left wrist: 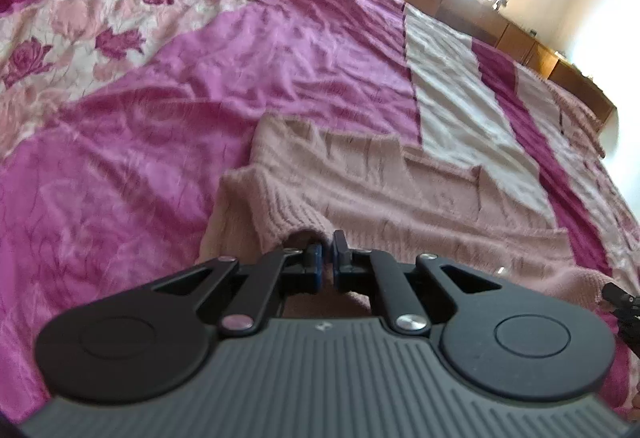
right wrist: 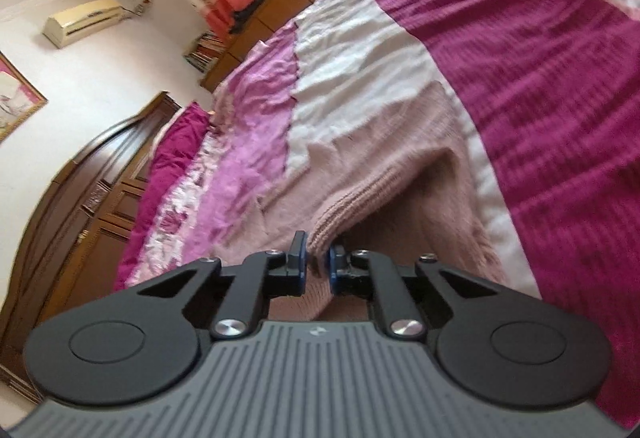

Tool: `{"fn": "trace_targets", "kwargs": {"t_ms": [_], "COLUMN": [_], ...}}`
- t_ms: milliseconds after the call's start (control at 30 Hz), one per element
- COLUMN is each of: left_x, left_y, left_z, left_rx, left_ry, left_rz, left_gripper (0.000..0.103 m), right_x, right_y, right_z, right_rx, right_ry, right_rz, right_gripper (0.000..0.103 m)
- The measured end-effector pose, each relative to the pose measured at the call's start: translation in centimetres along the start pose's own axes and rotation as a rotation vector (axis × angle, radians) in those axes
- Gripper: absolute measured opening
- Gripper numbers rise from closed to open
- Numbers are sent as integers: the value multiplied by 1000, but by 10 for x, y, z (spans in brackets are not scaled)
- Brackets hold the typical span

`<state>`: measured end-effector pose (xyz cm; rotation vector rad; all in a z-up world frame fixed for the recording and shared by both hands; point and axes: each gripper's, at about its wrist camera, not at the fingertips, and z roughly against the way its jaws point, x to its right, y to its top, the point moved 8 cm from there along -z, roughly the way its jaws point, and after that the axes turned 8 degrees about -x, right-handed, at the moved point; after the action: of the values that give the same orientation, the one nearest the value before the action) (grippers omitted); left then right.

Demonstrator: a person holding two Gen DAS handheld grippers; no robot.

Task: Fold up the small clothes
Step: 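Close both grippers on the folded edge, fold it over, release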

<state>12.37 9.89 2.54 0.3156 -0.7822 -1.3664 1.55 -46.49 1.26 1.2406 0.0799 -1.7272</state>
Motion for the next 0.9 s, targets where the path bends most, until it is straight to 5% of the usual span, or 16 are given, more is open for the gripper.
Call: {"fn": "trace_targets", "kwargs": {"t_ms": [367, 733, 833, 900], "left_x": [19, 25, 25, 26], "left_y": [59, 92, 91, 90], "left_z": [-17, -103, -114, -112], "left_rx": [94, 20, 16, 15], "left_ry": [28, 157, 212, 211], "left_rz": [-70, -162, -210, -231], "left_gripper": [6, 9, 11, 29], "right_x": [-14, 14, 25, 30], "right_y": [63, 105, 103, 103], "right_z": [-17, -103, -121, -122], "right_rx": [102, 86, 69, 78], "right_ry": [-9, -206, -274, -284], "right_rz": [36, 38, 56, 59], "right_gripper": [9, 10, 23, 33]}}
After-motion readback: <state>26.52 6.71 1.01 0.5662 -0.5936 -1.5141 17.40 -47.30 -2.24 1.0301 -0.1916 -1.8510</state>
